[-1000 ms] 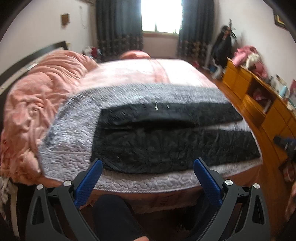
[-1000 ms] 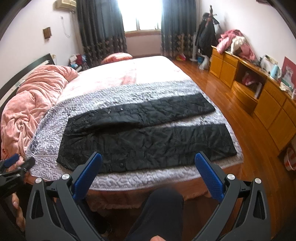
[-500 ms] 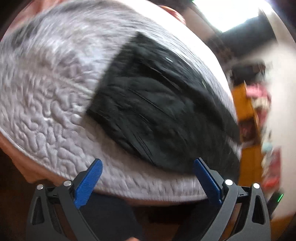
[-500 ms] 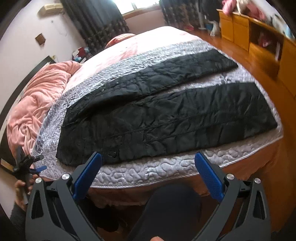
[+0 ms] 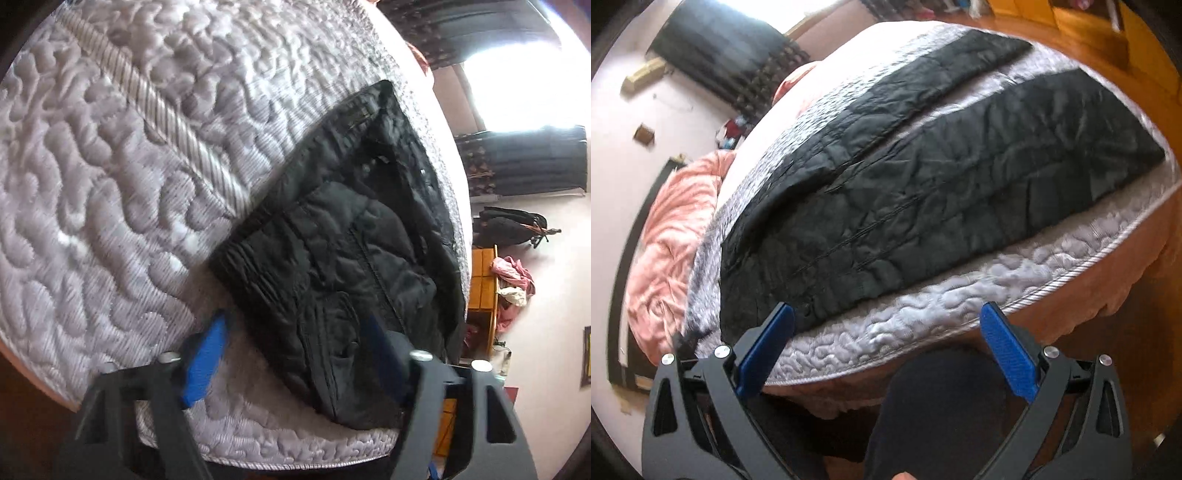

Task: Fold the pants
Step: 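Grasp the waistband of the black pants with both grippers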

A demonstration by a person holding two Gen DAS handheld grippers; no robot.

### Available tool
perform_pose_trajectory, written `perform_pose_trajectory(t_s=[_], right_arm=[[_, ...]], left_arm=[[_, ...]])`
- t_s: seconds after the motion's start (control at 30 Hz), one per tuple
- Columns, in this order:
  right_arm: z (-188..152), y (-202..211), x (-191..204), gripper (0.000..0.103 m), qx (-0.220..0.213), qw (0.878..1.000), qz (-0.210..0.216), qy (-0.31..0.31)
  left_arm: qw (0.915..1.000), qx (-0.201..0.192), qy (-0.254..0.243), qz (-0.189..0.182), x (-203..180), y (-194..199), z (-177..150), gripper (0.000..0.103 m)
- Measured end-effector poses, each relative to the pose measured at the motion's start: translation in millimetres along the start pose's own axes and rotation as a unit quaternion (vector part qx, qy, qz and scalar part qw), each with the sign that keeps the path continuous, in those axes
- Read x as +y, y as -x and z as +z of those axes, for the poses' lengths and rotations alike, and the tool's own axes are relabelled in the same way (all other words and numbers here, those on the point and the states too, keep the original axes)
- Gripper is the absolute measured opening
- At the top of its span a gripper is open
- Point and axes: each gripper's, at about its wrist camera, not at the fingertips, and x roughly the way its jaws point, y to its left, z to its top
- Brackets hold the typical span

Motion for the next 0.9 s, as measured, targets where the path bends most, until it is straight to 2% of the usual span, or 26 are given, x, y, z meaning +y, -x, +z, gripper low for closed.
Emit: perform_pose_trajectory(t_s=[0.03, 0.07, 0.1, 0.17, 0.2, 0.23, 0.27, 0.3, 0.37, 0.47, 0.5, 0.53, 0.63, 0.73, 0.9], right_arm=[[3, 0, -8, 0.083, -0.002, 1.000, 0.006, -0.012], [8, 1, -20, 0.070, -0.003, 1.000, 0.011, -0.029], [14, 1, -39, 0.047, -0.001, 0.998, 0.017, -0.054], [25, 4, -72, 0.049, -0.003, 0.994, 0.034, -0.100], [30, 8, -91, 0.056, -0.014, 0.991, 0.033, -0.126], [38, 17, -116, 0.069, -0.035, 0.986, 0.030, -0.158], [43, 23, -135, 0.073, -0.053, 0.981, 0.026, -0.182], [48, 30, -153, 0.074, -0.070, 0.976, 0.023, -0.206], [62, 39, -196, 0.074, -0.094, 0.962, 0.028, -0.257], [73, 41, -244, 0.074, -0.116, 0.942, 0.035, -0.314], [77, 40, -260, 0.074, -0.124, 0.932, 0.044, -0.338], [80, 37, -266, 0.074, -0.126, 0.929, 0.052, -0.344], [91, 30, -275, 0.074, -0.134, 0.929, 0.057, -0.341], [99, 16, -284, 0.073, -0.115, 0.930, 0.028, -0.348], [103, 5, -292, 0.071, -0.127, 0.922, 0.049, -0.362]], left_arm=[[1.0000, 0.006, 0.005, 0.002, 4, -4, 7, 0.053], [0.9998, 0.010, 0.008, 0.012, 4, -8, 7, 0.043], [0.9998, 0.011, 0.005, 0.017, 4, -9, 8, 0.038], [0.9997, 0.013, -0.008, 0.021, -2, -10, 6, 0.038], [0.9995, 0.014, -0.013, 0.025, -4, -9, 4, 0.042], [0.9994, 0.015, -0.015, 0.026, -6, -10, 4, 0.057], [0.9996, 0.015, -0.013, 0.018, -6, -10, 2, 0.063], [0.9997, 0.012, -0.012, 0.015, -7, -10, 2, 0.066], [0.9995, 0.008, -0.015, 0.027, -11, -13, 3, 0.066], [0.9995, -0.003, -0.010, 0.031, -13, -12, 3, 0.065], [0.9994, -0.007, -0.002, 0.033, -12, -12, 3, 0.059], [0.9993, -0.009, 0.005, 0.036, -10, -13, 3, 0.050], [0.9987, -0.015, 0.036, 0.032, 3, -9, 3, 0.037], [0.9984, -0.017, 0.046, 0.028, 7, -7, 3, 0.034], [0.9977, -0.021, 0.051, 0.040, 8, -7, 3, 0.032]])
